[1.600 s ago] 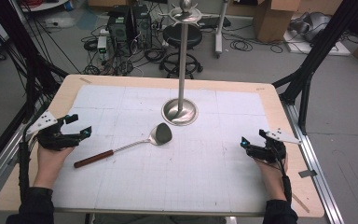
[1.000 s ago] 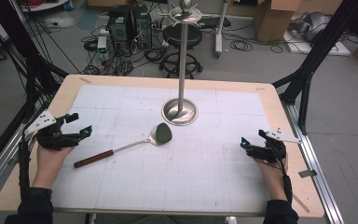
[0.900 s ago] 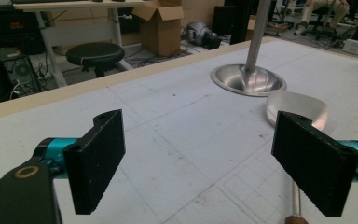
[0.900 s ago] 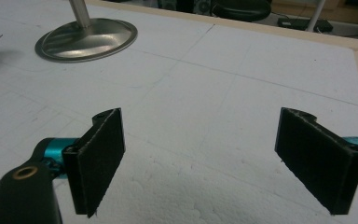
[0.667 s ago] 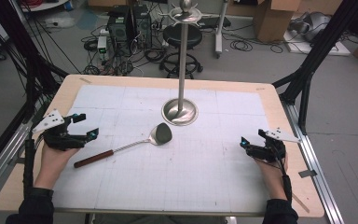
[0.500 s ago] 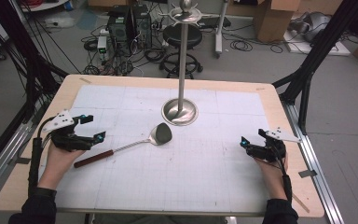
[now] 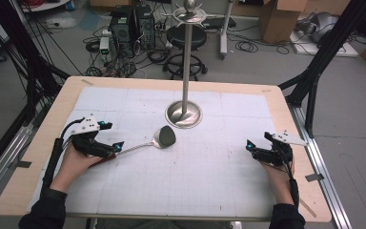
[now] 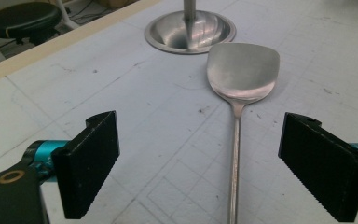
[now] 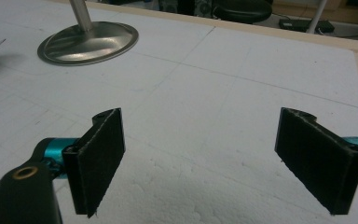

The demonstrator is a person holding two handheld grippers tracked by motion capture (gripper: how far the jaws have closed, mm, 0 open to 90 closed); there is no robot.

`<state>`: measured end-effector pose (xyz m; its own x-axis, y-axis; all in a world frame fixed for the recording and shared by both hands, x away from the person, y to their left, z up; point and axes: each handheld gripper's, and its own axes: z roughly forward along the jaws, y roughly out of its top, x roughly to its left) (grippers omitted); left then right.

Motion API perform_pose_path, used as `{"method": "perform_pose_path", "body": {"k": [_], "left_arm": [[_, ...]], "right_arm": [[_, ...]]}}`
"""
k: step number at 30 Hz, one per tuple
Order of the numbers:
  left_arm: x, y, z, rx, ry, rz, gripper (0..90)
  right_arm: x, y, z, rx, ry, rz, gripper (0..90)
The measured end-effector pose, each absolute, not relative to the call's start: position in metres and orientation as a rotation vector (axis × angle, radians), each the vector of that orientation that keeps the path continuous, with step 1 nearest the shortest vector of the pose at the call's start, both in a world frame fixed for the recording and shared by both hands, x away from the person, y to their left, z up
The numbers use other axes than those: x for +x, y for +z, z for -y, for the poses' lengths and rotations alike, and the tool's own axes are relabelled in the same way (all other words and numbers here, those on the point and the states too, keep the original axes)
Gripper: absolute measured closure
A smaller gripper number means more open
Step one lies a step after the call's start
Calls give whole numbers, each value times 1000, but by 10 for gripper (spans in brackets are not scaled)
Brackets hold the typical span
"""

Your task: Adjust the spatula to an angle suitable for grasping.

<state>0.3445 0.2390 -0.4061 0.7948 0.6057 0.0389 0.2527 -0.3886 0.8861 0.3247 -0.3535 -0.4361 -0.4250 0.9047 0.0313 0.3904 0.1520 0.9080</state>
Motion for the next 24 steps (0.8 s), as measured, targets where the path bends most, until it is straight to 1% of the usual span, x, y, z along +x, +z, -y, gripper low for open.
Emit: {"method": "perform_pose_path", "body": {"k": [6,9,11,13,16,19,24], "left_arm": [[348,-410,-225,2066,405,-623,140],[349,-412,-222,2090,388,-617,155],[350,-414,-218,2133,380,-612,173],[351,-416,-215,2148,369,-601,203],[352,-417,-214,2166,358,-599,284],[354,-421,-210,2214,320,-599,355],[356,-425,-207,2258,303,-607,437]], "right_arm": [[325,-436,353,1234,1246,-1894,151],[325,-436,353,1238,1248,-1893,151],[325,-436,354,1235,1247,-1893,151],[325,-436,354,1230,1244,-1894,151],[326,-436,354,1229,1246,-1894,151],[325,-436,354,1233,1252,-1892,151],[326,-437,354,1238,1253,-1892,151]]}}
